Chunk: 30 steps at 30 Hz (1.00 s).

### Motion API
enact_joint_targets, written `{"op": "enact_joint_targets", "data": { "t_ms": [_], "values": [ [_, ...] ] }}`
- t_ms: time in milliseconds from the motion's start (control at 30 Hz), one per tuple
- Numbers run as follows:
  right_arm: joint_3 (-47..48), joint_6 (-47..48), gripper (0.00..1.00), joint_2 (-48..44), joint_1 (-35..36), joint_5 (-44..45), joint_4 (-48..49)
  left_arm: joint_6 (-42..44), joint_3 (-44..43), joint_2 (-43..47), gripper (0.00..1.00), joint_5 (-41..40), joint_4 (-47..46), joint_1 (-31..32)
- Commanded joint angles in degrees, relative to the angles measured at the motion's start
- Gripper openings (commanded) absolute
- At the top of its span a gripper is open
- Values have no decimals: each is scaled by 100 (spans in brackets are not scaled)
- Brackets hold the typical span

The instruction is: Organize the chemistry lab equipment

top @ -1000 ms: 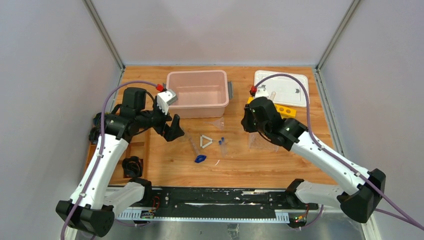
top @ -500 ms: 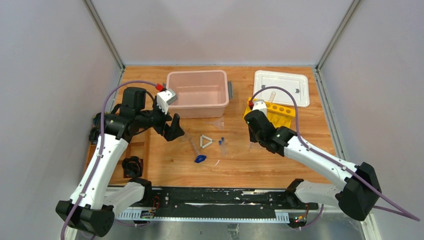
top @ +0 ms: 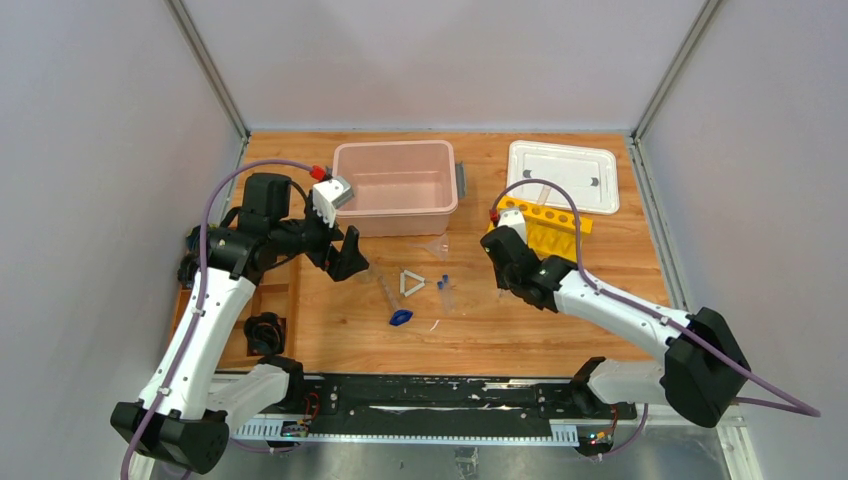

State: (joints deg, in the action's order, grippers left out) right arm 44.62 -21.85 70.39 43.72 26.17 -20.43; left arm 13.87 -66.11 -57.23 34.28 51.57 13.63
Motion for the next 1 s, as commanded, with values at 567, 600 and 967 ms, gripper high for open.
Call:
{"op": "enact_joint_targets", "data": {
  "t_ms": [567,600,967],
  "values": [
    [-985,-185,0,-505,-306,-144,985,-191,-154,-65,100,-194,-16,6],
    [-996,-193,0,-508,-317,-132,993,-187,-149,-54,100,-192,-16,8],
    [-1184,-217,0,-377,-358,83,1214,-134,-171,38,100,-299,-16,8]
  ]
}}
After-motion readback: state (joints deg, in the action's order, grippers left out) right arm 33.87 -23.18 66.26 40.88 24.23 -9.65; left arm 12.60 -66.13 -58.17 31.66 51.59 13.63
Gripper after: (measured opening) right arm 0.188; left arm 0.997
